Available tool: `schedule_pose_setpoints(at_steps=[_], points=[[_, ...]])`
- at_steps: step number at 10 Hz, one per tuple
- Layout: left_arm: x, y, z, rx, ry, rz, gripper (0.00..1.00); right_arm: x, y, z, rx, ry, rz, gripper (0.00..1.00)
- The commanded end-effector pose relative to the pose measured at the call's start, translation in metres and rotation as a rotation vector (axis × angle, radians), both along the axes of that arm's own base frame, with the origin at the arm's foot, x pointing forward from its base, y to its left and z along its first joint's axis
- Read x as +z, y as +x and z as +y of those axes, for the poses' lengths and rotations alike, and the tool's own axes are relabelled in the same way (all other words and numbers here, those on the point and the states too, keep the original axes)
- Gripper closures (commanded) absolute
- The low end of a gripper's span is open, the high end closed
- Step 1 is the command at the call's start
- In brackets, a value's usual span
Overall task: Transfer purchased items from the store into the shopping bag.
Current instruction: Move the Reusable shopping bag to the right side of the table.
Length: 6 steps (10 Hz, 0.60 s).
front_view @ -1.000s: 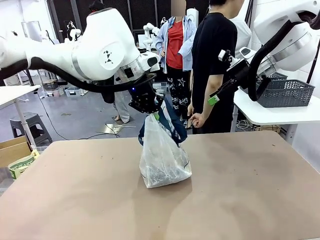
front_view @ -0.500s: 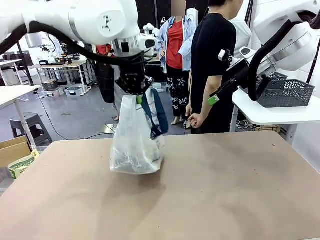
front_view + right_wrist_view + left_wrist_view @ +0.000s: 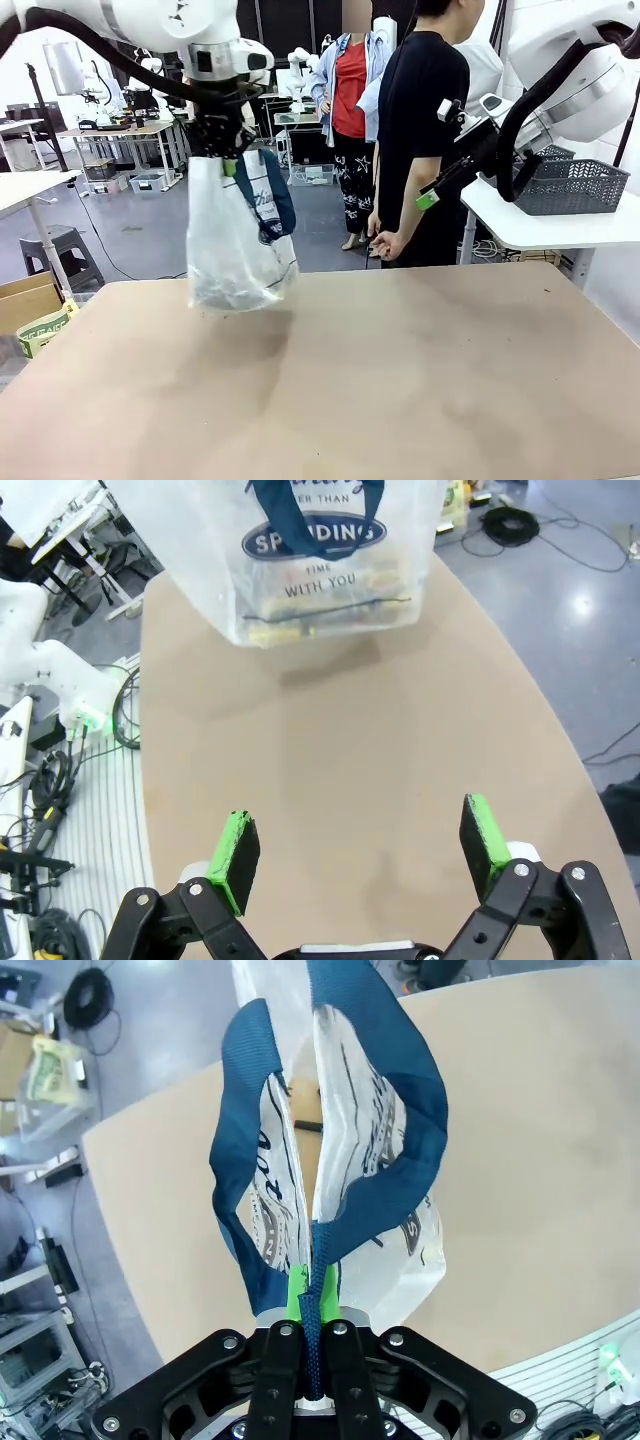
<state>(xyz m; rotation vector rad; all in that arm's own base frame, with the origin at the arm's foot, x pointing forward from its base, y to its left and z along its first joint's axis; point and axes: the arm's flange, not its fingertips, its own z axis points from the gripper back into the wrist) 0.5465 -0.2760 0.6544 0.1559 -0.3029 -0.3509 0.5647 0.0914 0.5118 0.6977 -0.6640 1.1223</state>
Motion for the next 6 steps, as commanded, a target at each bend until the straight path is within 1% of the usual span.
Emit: schedule_pose_setpoints(at_steps=[1, 3, 5, 6], points=[[0.006, -0.012, 0.042, -0.002, -0.021, -0.061, 1.0, 0.0, -0.001, 0.002, -0.018, 0.003, 0.007, 0.0], [0.011, -0.021, 0.078, 0.058, -0.017, -0.082, 1.0, 0.0, -0.001, 0.002, -0.018, 0.003, 0.007, 0.0], [0.016, -0.027, 0.108, 0.081, -0.02, -0.112, 1.0, 0.0, -0.001, 0.002, -0.018, 0.003, 0.007, 0.0], [0.018, -0.031, 0.113, 0.089, -0.027, -0.113, 1.0, 0.0, -0.001, 0.002, -0.018, 0.003, 0.007, 0.0]])
